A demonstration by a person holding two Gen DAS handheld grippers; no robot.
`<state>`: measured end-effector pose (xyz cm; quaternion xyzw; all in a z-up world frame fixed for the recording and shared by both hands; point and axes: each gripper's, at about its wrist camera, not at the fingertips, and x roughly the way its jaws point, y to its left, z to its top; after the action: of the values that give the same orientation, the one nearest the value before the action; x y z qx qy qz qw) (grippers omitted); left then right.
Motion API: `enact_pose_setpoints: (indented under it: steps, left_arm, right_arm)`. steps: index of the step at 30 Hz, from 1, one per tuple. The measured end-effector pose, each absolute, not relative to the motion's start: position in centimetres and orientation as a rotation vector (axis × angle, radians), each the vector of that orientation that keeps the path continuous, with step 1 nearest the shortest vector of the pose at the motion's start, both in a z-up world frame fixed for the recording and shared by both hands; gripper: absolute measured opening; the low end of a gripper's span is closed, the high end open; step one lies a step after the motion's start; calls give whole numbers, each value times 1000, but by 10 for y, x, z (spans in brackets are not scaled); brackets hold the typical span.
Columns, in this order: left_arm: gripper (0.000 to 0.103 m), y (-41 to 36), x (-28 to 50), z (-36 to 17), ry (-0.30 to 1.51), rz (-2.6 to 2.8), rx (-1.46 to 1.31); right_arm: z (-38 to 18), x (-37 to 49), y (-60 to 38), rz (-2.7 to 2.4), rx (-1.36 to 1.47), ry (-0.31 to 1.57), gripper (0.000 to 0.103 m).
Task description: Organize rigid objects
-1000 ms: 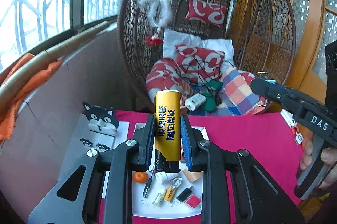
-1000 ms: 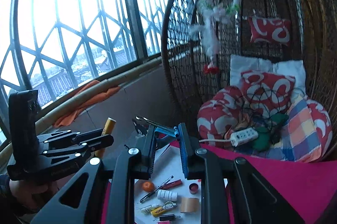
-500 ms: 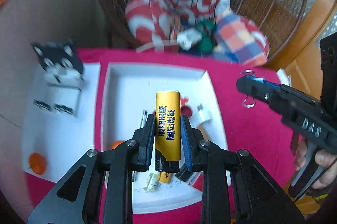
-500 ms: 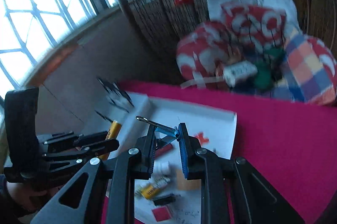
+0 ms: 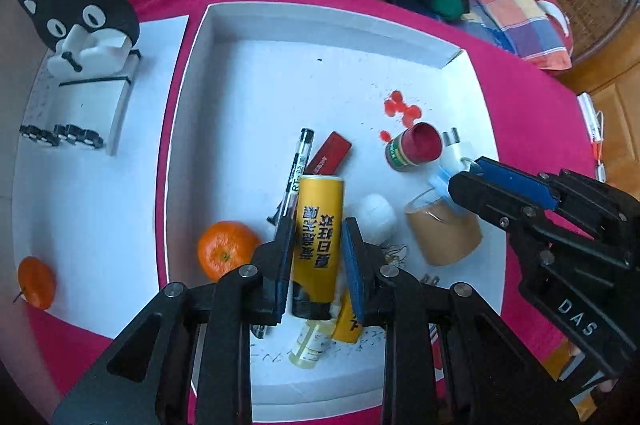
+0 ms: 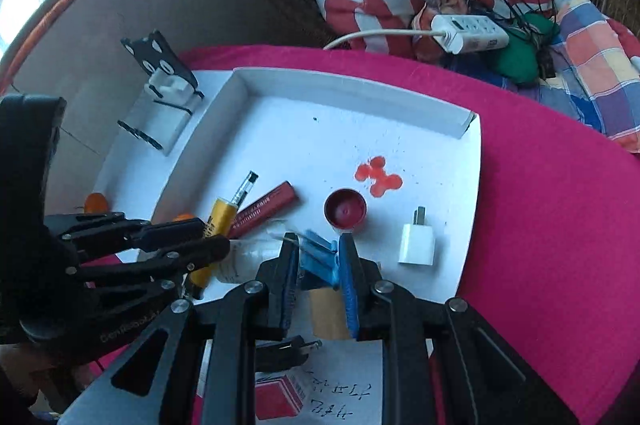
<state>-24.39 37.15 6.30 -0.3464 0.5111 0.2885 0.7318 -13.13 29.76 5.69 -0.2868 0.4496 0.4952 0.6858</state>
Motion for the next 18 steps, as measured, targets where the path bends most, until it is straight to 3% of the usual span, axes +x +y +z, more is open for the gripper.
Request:
enact_pose_setpoints:
  steps: [1,2,3,5,6,9,11,12,18]
  left_arm:
    - [23,371,-244,62,1126,630,-765]
    - [31,371,-244,62,1126,622,-770]
    - [56,370,-244,61,1122,619,-775]
    - [81,369,-247,64,1112,663,-751]
    - [89,369,-251,67,1089,673,-747]
    - [89,368,-263,77,1046,698,-744]
    - [89,367,-271,86,1011,732,-734]
    - [89,366,-275,90,998,752,-728]
    - [89,355,-285,109,943,776,-697]
  right_arm:
    - [55,-131,298,1104,-644,1010,20]
    - [55,-132,298,1099,-645,1011,20]
    - [54,-132,297,1092,-648,1008,20]
    - [56,-133,294,1075,-653,980,23]
    - [57,-132,292,1077,-647,975,25]
    - [63,-126,283,1027,-610,953,57]
    - [66,-120,276,1007,-565,957,93]
    - [68,-117,272,1011,-536,964,101]
    - [80,-130,263,1017,-528,929,103]
